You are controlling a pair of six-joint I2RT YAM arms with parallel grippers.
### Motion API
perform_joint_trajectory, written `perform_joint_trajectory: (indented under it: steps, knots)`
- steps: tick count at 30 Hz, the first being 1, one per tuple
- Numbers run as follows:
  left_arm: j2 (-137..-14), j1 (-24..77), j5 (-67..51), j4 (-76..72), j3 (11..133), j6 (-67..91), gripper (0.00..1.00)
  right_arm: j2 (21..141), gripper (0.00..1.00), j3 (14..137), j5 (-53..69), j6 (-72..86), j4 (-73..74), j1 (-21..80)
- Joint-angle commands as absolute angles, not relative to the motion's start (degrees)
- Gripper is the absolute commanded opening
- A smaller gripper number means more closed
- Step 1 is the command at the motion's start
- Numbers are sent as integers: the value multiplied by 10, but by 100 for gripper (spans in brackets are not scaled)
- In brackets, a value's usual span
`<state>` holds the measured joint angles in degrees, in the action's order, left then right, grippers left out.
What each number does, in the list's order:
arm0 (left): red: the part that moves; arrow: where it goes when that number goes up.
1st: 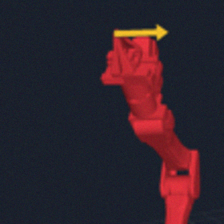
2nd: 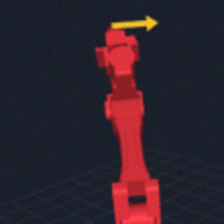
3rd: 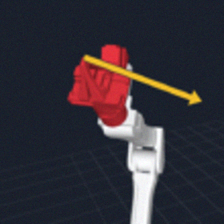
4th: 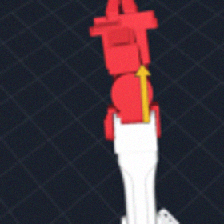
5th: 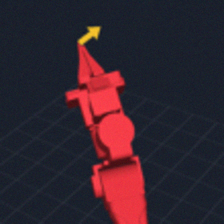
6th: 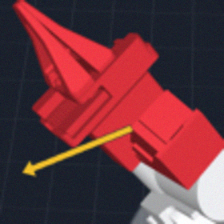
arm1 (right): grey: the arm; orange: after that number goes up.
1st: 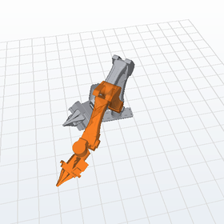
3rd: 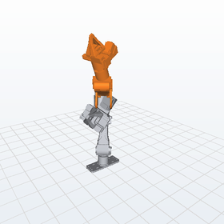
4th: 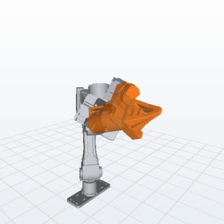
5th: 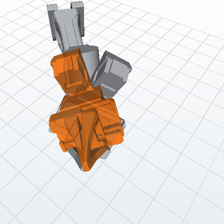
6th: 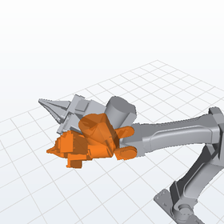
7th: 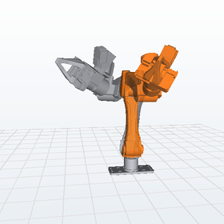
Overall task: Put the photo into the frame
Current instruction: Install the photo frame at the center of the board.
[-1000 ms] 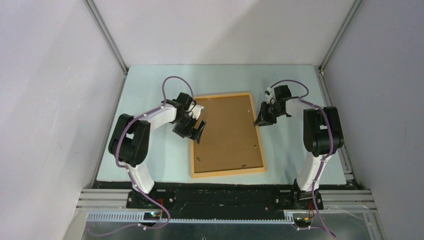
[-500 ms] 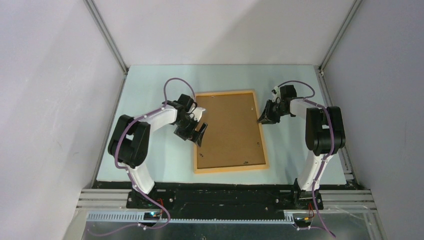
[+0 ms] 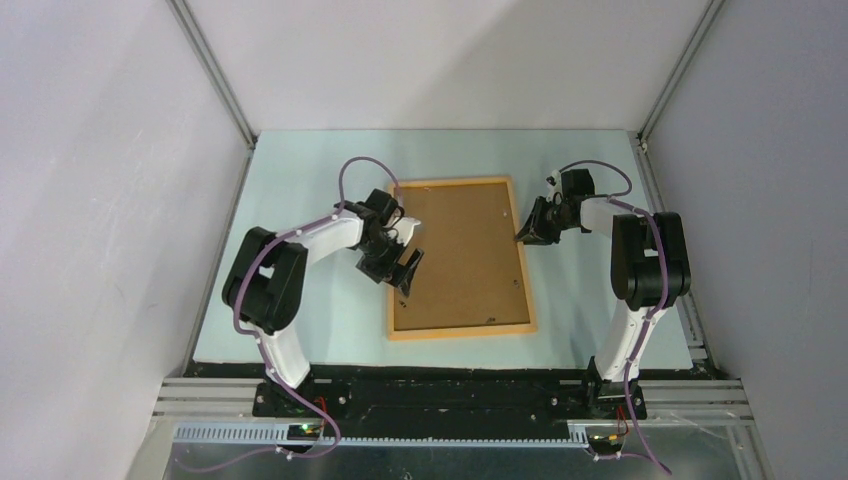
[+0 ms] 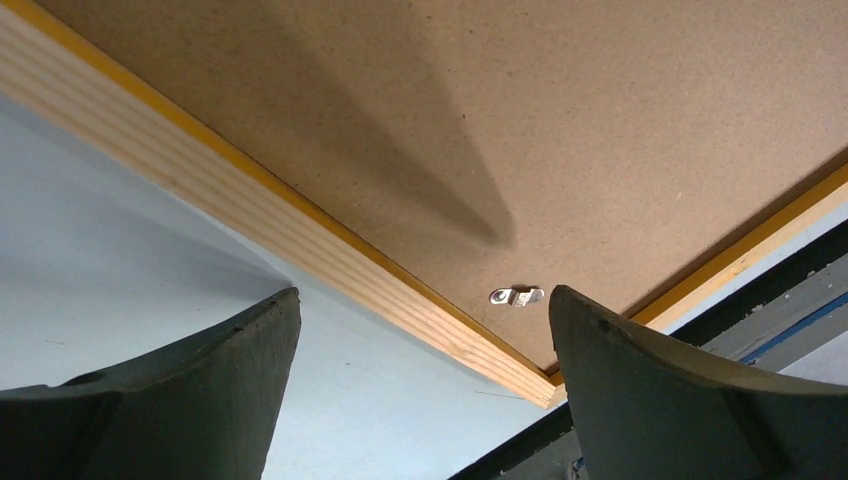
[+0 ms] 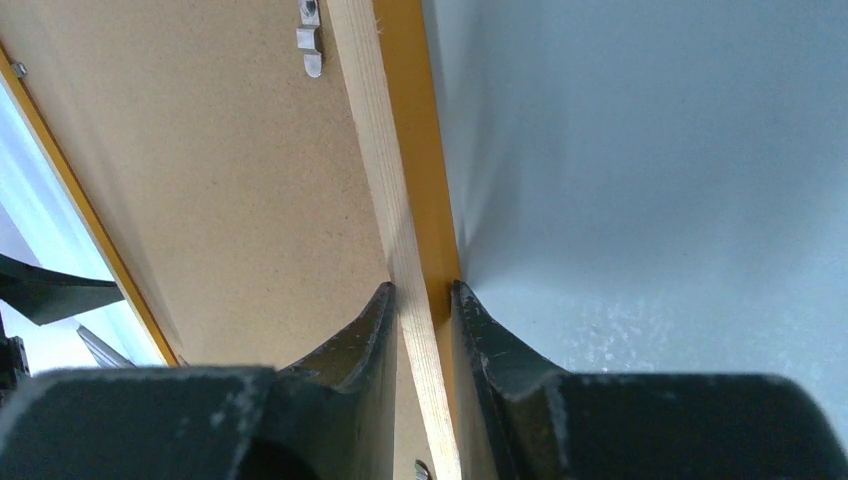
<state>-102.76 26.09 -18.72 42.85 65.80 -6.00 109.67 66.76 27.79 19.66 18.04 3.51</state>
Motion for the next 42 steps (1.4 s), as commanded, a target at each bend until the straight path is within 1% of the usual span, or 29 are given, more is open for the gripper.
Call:
perform_joint_trajectory:
  steps: [1, 15, 18, 25, 32, 42]
  knots:
    - [-1030, 277, -194, 429, 657, -56, 98, 1101, 0, 671, 287, 225, 142, 30]
    - [-1016, 329, -106, 424, 642, -60, 92, 1098, 0, 671, 313, 219, 133, 28]
    - [-1022, 331, -98, 421, 647, -58, 88, 1093, 0, 671, 317, 216, 133, 28]
    - [-1037, 333, -88, 417, 654, -56, 83, 1093, 0, 671, 318, 209, 139, 29]
    - [-1026, 334, -79, 417, 638, -72, 79, 1099, 0, 671, 319, 207, 138, 26]
    - [-1006, 334, -67, 420, 620, -97, 67, 1098, 0, 671, 324, 205, 138, 24]
